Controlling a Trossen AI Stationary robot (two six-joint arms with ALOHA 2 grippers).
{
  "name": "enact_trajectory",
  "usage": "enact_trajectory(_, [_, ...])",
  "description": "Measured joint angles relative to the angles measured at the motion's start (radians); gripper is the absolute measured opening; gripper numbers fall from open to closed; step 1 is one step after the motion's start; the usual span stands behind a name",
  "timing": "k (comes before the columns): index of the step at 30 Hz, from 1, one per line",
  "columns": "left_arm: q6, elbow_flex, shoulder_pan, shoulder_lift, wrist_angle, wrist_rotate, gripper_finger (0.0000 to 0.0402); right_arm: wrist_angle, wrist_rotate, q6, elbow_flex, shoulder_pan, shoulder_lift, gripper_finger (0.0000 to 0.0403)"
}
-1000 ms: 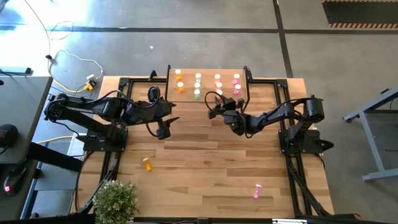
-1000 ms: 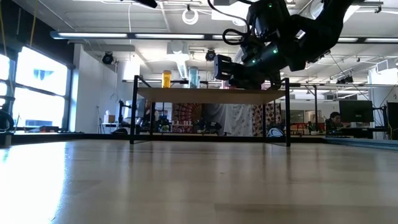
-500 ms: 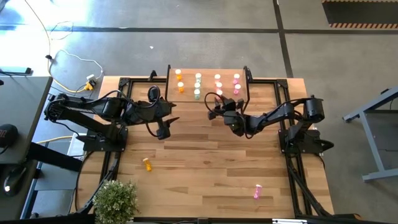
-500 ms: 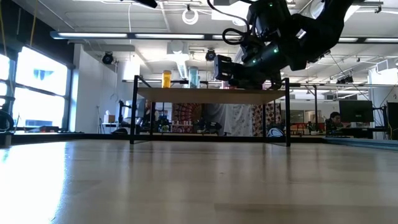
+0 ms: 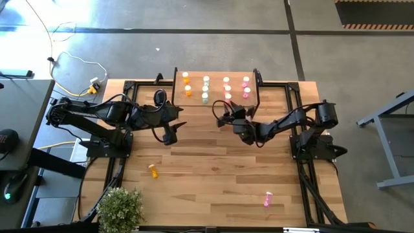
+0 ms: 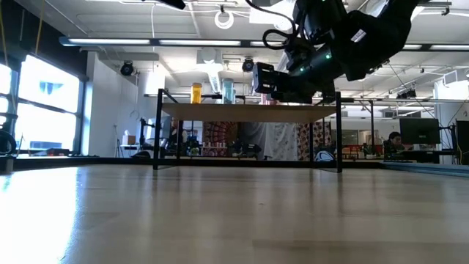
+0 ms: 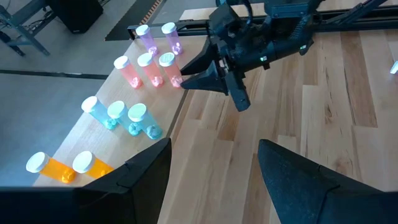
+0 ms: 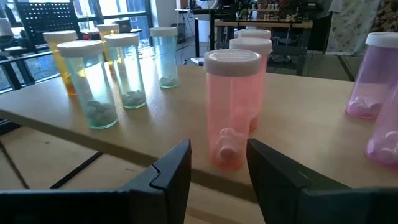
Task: Pick and place medicine bottles onto shelf by color
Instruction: Put the purple pill bottle on the shelf aligned with the purple pill bottles
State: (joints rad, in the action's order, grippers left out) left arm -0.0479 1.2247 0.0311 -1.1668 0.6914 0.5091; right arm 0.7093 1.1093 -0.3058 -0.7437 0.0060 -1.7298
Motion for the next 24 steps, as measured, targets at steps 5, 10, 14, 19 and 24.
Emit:
enact_trajectory(5, [0.0,0.0,0.0,0.0,0.0,0.0,0.0229,0.0,0.052,0.0,0.0,0.035,0.001,0.0147])
enact_trajectory(10, [0.0,0.0,0.0,0.0,0.0,0.0,0.0229,-0.013,0.075,0.0,0.0,0.064,0.027,0.0147])
enact_trajectory(14, [0.0,0.0,0.0,0.0,0.0,0.0,0.0229,-0.049,0.078,-0.02,0.0,0.098,0.055,0.0147])
enact_trajectory(19, [0.0,0.0,0.0,0.0,0.0,0.0,0.0229,-0.082,0.067,-0.099,0.0,0.162,0.106,0.0147])
enact_trajectory(24, [0.0,0.0,0.0,0.0,0.001,-0.003,0.0229,-0.202,0.022,-0.224,0.0,0.24,0.201,0.0147])
